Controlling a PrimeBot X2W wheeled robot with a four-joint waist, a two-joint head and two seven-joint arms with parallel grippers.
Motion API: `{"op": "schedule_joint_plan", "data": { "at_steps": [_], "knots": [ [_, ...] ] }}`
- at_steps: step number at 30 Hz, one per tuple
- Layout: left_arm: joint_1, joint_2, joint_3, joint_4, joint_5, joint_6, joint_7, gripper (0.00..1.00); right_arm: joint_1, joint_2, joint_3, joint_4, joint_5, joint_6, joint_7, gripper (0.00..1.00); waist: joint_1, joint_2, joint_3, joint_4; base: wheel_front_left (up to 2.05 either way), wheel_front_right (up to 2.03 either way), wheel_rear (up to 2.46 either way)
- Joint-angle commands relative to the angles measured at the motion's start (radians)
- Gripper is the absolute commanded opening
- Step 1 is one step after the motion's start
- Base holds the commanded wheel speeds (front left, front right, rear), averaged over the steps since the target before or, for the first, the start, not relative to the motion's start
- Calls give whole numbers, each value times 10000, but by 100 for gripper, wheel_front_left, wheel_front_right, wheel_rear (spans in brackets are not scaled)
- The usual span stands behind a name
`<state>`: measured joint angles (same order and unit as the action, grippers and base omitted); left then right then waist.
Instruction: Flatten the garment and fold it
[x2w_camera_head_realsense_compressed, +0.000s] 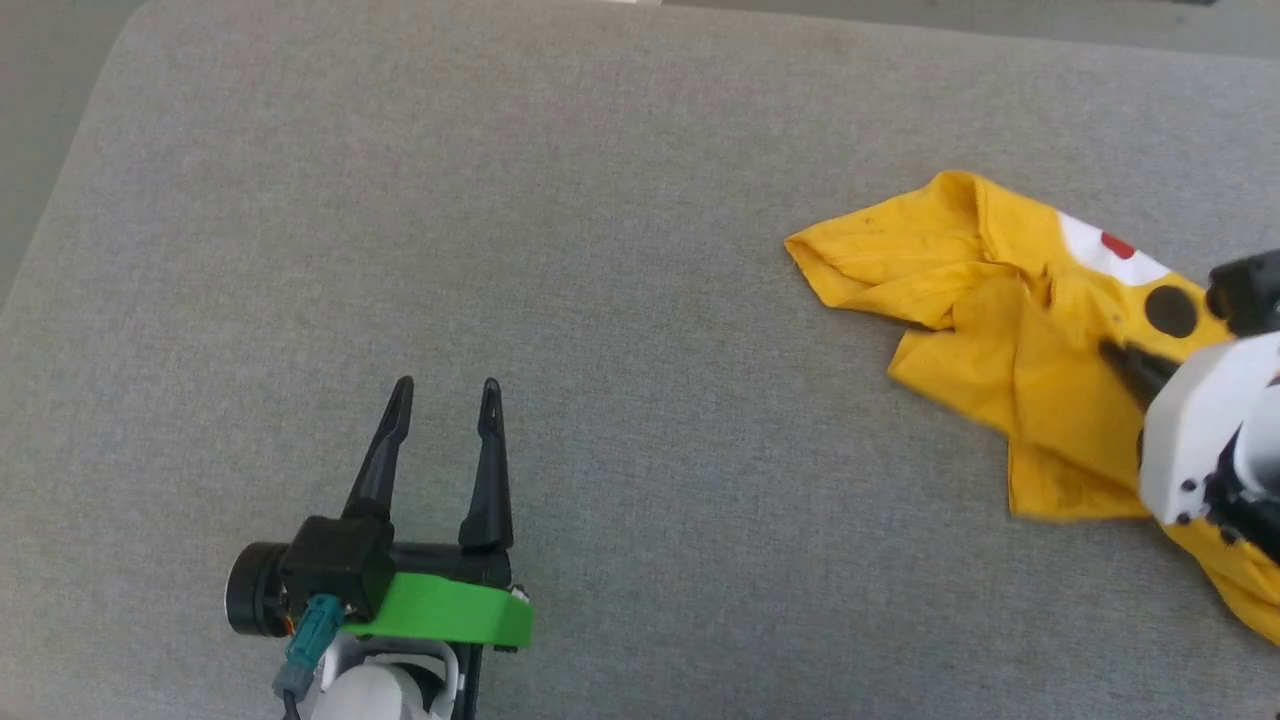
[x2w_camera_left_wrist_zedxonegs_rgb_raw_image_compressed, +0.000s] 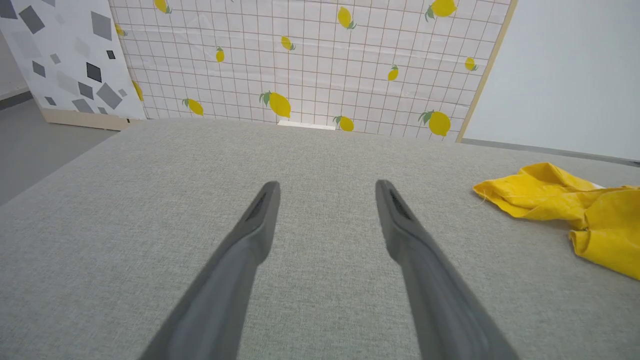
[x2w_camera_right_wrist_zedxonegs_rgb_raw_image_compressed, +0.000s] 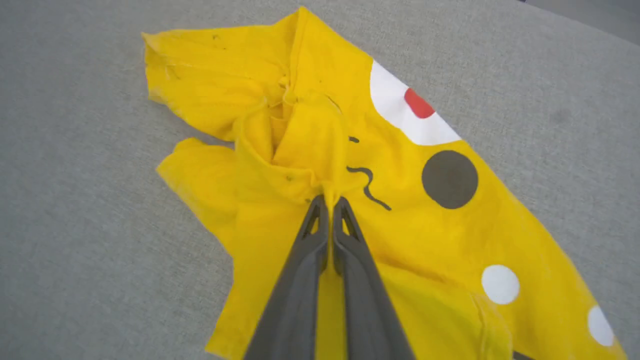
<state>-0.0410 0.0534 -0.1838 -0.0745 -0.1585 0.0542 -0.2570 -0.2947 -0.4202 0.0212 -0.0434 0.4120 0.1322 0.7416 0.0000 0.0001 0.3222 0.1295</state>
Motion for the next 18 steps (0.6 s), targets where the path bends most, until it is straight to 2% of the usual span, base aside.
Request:
{"op": "schedule_joint_plan", "data": {
  "at_steps": [1,6,10,14,18],
  "knots": [
    [-51,-32,29,7,-15,31,-47,100,-291,56,-126,-366,-4,-15,-84,0,0,-1,-238,-133,0,0,0],
    [104,-32,92,32,-1,16,-47,100,-493,354,-398,-1516,62,-15,-176,0,0,-1,-623,-312,0,0,0],
    [214,-32,110,52,13,-31,-47,100,-589,719,-194,-2421,150,-15,-2,0,0,-1,-896,-368,0,0,0],
    [292,-32,115,51,17,-66,-47,100,-529,1051,390,-3160,297,-15,298,0,0,-1,-1029,-337,0,0,0],
    [398,-32,109,29,40,-95,-47,100,-274,1414,1553,-3577,828,-15,634,0,0,-1,-1067,-258,0,0,0]
  ]
}}
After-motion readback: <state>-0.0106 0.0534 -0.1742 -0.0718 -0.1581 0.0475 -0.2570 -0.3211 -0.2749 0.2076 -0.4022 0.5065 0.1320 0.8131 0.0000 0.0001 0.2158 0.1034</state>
